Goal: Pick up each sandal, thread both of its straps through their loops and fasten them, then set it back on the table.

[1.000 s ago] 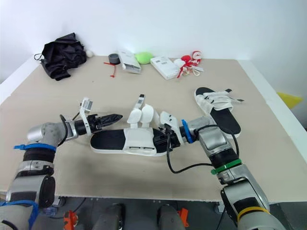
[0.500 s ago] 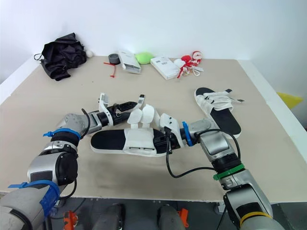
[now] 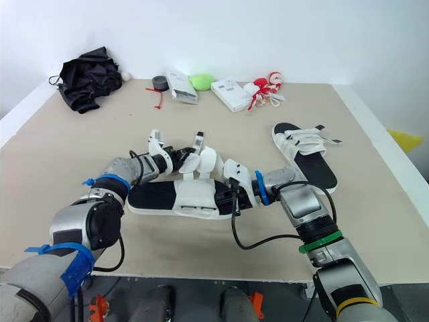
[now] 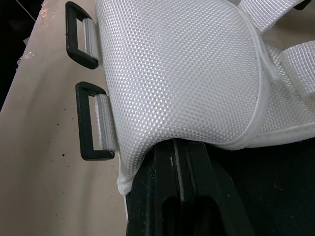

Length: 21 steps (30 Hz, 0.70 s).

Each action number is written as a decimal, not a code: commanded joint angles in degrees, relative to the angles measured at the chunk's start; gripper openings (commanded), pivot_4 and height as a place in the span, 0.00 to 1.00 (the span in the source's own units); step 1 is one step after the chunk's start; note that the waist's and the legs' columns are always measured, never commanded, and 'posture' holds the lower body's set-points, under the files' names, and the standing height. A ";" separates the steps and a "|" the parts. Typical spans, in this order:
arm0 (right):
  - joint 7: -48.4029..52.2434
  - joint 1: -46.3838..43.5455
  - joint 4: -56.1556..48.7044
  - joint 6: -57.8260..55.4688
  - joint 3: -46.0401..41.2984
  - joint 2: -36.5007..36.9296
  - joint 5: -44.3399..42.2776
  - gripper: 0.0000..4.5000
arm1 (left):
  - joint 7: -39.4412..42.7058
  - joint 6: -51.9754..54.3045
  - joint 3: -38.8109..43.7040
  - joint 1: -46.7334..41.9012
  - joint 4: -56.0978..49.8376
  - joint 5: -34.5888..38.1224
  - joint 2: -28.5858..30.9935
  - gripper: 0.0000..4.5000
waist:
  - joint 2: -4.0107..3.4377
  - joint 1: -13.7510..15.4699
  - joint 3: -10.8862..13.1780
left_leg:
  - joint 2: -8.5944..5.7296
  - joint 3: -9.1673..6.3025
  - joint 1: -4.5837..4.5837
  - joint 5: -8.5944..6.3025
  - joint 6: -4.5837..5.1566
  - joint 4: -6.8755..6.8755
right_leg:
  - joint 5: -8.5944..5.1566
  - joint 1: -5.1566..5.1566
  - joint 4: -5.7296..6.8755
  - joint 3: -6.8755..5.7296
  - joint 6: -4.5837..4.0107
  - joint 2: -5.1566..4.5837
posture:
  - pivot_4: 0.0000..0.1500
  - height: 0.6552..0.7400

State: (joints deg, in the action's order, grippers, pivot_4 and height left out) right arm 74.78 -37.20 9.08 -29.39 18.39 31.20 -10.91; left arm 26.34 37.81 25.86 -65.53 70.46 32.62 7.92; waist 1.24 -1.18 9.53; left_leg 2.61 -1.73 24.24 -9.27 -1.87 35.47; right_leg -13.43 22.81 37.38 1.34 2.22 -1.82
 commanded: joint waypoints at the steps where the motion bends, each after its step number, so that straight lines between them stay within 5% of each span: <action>1: 0.25 2.08 -0.02 -1.96 3.24 0.31 1.34 0.00 | -0.19 0.75 1.31 -1.62 1.63 0.22 -1.47 0.05 | 0.00 0.01 0.00 | 0.00 0.00 0.00 0.00 -0.01 0.00 | 0.00 -0.01 0.00 0.00 0.00 0.00 | 1.00 1.00; 21: -0.09 3.46 -1.85 -3.31 3.01 0.70 0.74 0.00 | 3.49 3.13 5.35 -0.44 -3.05 1.82 -0.85 0.05 | 0.00 -0.06 0.00 | 0.00 -0.01 0.02 -0.10 -0.33 -0.04 | -0.13 0.02 -0.04 0.01 0.07 0.00 | 1.00 1.00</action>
State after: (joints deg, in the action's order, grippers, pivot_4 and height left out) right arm 73.95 -35.98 6.24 -31.02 18.04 31.59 -11.10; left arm 26.77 40.39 32.20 -65.82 70.38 34.21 7.20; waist 1.24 -1.24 9.53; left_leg 2.60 -1.73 24.26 -9.38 -2.20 35.43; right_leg -13.57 22.83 37.34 1.35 2.29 -1.82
